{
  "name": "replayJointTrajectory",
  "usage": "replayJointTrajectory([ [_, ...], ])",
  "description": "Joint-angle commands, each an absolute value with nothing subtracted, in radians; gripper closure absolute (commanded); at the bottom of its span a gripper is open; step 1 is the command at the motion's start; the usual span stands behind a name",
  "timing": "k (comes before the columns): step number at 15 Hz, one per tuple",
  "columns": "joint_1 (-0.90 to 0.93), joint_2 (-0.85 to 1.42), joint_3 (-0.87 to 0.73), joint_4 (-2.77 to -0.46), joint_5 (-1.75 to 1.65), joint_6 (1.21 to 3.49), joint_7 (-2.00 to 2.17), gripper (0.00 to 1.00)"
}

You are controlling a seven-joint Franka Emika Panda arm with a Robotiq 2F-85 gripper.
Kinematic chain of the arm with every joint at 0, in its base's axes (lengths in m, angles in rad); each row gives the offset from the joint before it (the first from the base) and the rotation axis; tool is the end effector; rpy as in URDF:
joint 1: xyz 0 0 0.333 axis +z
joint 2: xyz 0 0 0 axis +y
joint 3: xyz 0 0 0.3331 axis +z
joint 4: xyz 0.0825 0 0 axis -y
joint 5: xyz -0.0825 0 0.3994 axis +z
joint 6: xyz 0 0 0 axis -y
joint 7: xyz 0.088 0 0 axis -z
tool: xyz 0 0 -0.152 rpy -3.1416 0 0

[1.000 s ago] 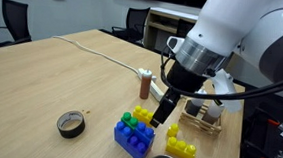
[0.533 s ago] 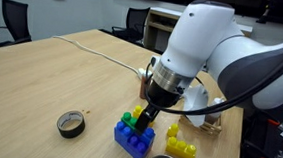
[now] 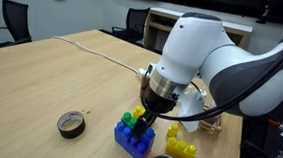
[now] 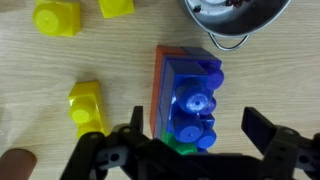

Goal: Put the right blue legos on the table

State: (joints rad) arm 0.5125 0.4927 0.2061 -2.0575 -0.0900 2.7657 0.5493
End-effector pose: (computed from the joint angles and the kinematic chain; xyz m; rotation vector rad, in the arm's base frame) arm 0.4815 0.4238 0.1788 -2.9393 -0.3163 -0.2280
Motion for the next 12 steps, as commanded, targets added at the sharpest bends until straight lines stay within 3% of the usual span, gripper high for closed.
replayJointTrajectory([
  [1, 0.511, 0.494, 0.207, -2.056, -0.042, 2.76, 0.493, 0.0],
  [12, 0.525, 0.504, 0.183, -2.055, -0.047, 2.728, 0.449, 0.0],
])
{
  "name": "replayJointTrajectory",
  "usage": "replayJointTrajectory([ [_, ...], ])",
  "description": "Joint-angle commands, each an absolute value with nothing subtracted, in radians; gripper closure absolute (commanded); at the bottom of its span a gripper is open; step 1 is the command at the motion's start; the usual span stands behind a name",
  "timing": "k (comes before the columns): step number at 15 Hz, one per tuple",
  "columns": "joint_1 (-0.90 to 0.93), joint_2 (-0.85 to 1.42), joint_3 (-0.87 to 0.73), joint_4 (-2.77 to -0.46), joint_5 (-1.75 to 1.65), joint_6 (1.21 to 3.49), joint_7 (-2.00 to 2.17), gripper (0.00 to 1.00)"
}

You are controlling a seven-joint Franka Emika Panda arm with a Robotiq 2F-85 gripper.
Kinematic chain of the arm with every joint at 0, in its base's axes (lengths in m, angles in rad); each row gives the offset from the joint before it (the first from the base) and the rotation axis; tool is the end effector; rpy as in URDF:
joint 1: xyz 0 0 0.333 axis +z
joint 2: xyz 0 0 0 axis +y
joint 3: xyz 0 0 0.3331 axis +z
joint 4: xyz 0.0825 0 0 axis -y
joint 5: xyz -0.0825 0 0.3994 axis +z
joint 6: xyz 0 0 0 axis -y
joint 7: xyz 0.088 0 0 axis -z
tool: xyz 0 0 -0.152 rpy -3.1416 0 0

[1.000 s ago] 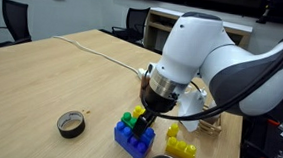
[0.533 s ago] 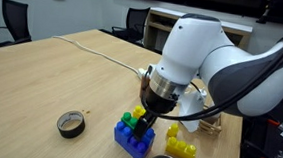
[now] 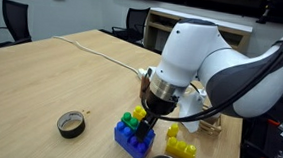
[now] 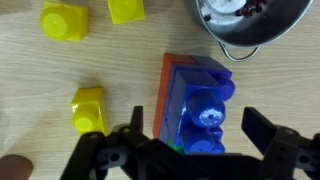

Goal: Put the right blue legos on the table

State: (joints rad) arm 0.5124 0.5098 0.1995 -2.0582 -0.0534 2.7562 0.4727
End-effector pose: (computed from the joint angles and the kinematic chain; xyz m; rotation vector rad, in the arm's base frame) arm 0.4813 0.4175 0.1662 -2.9433 -0.3733 -0.1891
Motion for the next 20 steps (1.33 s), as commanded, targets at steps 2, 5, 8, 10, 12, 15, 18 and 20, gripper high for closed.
replayJointTrajectory([
  [2, 0.52, 0.51, 0.189, -2.054, -0.042, 2.724, 0.439, 0.0],
  [5, 0.516, 0.521, 0.195, -2.049, -0.042, 2.724, 0.42, 0.0],
  [8, 0.521, 0.529, 0.188, -2.043, -0.052, 2.727, 0.406, 0.0],
  [10, 0.528, 0.533, 0.18, -2.04, -0.063, 2.733, 0.399, 0.21],
  [12, 0.534, 0.533, 0.172, -2.039, -0.075, 2.739, 0.397, 0.28],
  [15, 0.536, 0.531, 0.169, -2.039, -0.083, 2.743, 0.398, 0.51],
  [18, 0.538, 0.529, 0.168, -2.041, -0.083, 2.744, 0.397, 0.71],
  [20, 0.538, 0.528, 0.169, -2.041, -0.082, 2.744, 0.396, 0.84],
])
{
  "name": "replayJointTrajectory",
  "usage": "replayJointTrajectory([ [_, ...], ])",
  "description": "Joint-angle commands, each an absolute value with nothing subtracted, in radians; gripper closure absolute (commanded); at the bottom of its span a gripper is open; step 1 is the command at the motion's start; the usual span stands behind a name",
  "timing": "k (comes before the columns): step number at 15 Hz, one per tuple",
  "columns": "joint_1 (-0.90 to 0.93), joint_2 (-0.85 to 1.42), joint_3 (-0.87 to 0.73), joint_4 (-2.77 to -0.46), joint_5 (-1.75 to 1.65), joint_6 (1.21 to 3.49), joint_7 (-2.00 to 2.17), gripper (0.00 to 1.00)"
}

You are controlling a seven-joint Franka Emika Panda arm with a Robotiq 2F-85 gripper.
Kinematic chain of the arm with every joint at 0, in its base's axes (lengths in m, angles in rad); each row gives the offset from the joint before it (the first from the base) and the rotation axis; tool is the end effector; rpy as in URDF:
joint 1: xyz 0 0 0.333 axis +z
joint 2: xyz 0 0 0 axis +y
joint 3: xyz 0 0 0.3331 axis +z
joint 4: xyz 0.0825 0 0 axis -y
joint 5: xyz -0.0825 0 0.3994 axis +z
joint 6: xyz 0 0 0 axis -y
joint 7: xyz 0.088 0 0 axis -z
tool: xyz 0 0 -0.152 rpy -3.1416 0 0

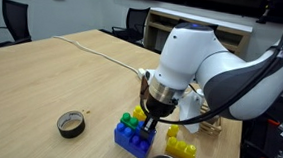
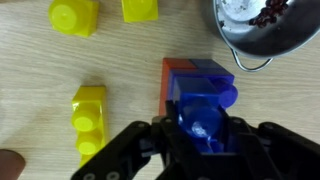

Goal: Put the right blue legos on the table

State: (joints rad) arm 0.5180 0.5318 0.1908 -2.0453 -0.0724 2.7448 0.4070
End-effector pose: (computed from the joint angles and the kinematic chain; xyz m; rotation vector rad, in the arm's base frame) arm 0.4822 0.4165 0.1558 -2.9494 -0.4938 -0.1805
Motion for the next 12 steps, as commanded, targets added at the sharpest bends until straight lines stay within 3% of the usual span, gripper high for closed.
replayJointTrajectory([
  [1, 0.539, 0.527, 0.169, -2.04, -0.083, 2.743, 0.396, 0.88],
  [12, 0.534, 0.454, 0.176, -2.055, -0.076, 2.734, 0.403, 0.9],
])
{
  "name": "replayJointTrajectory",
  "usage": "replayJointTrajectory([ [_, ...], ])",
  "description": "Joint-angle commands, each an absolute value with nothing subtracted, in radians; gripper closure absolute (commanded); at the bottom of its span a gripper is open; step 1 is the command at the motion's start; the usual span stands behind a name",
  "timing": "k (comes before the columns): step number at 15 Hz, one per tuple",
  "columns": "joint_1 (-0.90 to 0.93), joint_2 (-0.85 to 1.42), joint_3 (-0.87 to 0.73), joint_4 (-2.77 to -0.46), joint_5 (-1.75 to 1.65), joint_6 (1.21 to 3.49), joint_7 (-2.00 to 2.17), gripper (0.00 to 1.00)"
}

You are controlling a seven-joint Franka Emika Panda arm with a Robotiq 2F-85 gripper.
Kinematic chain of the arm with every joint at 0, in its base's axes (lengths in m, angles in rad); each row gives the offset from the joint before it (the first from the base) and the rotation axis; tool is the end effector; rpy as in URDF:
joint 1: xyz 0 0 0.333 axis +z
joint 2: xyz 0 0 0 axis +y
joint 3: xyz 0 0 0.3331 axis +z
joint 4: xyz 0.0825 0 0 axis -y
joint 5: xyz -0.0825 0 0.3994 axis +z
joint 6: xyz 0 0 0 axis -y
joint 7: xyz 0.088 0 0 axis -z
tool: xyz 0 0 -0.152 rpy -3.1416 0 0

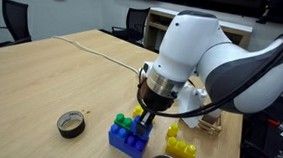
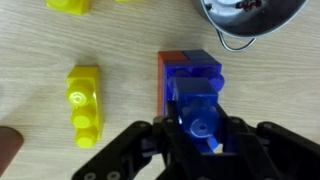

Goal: Put the right blue legos on the table

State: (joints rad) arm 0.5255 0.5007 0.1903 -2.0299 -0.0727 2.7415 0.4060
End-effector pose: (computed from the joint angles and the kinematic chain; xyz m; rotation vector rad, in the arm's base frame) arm 0.4887 0.4258 0.1813 -2.9269 -0.5035 -0.2384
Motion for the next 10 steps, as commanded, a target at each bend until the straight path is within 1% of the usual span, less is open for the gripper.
replayJointTrajectory([
  [1, 0.537, 0.44, 0.17, -2.062, -0.082, 2.739, 0.41, 0.9],
  [7, 0.537, 0.337, 0.113, -2.155, -0.125, 2.788, 0.485, 0.9],
  [10, 0.529, 0.326, 0.083, -2.207, -0.128, 2.864, 0.547, 0.9],
])
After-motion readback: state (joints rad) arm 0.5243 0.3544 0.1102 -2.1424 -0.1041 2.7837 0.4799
